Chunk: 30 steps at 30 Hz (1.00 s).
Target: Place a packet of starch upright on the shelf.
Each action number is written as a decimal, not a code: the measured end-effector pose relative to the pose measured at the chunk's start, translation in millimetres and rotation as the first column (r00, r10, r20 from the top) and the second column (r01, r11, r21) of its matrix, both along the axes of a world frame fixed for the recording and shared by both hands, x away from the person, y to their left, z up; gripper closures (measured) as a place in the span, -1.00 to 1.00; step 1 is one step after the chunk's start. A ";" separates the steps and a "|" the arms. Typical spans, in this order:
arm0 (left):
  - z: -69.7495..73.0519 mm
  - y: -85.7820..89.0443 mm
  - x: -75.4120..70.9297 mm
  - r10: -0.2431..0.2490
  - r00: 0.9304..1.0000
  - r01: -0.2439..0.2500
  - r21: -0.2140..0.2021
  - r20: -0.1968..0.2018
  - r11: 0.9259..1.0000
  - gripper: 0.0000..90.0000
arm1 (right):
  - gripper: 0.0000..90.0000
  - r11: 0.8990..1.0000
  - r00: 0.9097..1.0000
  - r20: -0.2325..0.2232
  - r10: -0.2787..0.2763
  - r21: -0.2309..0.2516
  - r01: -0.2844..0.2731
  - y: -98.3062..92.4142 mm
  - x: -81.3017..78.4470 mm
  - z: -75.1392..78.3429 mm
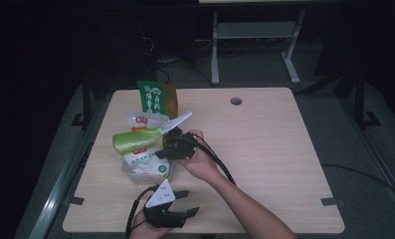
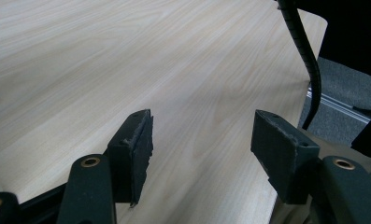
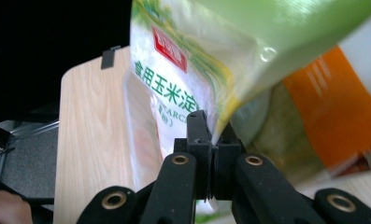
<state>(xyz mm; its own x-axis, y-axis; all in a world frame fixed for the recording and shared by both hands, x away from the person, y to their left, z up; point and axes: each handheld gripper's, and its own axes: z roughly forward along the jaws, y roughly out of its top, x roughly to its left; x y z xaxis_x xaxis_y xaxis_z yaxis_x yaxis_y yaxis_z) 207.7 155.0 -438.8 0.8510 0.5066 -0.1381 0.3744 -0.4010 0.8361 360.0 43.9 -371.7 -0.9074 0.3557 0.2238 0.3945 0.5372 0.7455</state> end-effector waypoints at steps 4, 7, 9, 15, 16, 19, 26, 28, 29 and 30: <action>-0.1 -1.6 0.2 -0.003 1.000 0.003 0.005 -0.001 1.000 -0.17 | 0.84 1.000 1.000 0.006 0.007 -0.011 -0.007 -2.3 -0.1 0.3; -0.6 -1.7 0.0 -0.002 1.000 0.002 0.005 0.000 1.000 -0.17 | 0.78 1.000 1.000 0.015 0.007 0.002 -0.007 -1.8 -0.1 4.3; -0.8 -1.3 0.3 -0.002 1.000 0.002 0.006 0.000 1.000 -0.18 | 0.78 1.000 1.000 0.021 0.006 0.014 -0.007 -2.5 1.1 5.8; 0.1 -0.2 1.2 0.005 1.000 -0.005 0.000 0.004 1.000 -0.19 | 0.96 1.000 1.000 0.005 0.010 0.014 -0.010 -2.5 0.9 4.4; 0.1 -0.1 1.5 0.008 1.000 -0.008 0.000 0.003 1.000 -0.19 | 0.96 1.000 1.000 0.009 0.013 0.008 -0.013 -2.8 1.2 4.0; 0.0 0.5 2.5 0.016 1.000 -0.016 0.002 0.002 1.000 -0.20 | 0.93 1.000 1.000 0.002 0.017 0.003 -0.017 -4.2 0.6 4.6; 0.2 1.8 5.0 0.019 1.000 -0.019 0.021 0.010 1.000 -0.24 | 0.53 0.999 0.999 -0.012 0.037 0.040 -0.037 -18.9 -0.4 6.9; 0.3 1.3 5.4 0.020 1.000 -0.020 0.023 0.010 1.000 -0.25 | 0.46 0.998 0.999 -0.017 0.043 0.039 -0.042 -25.5 0.5 7.4; 0.3 1.0 5.7 0.019 1.000 -0.020 0.026 0.014 0.999 -0.25 | 0.44 0.998 0.998 -0.035 0.045 0.052 -0.044 -29.5 0.2 7.9; 0.4 0.8 6.1 0.018 1.000 -0.018 0.032 0.016 0.999 -0.25 | 0.40 0.997 0.998 -0.040 0.049 0.059 -0.047 -34.0 0.5 8.2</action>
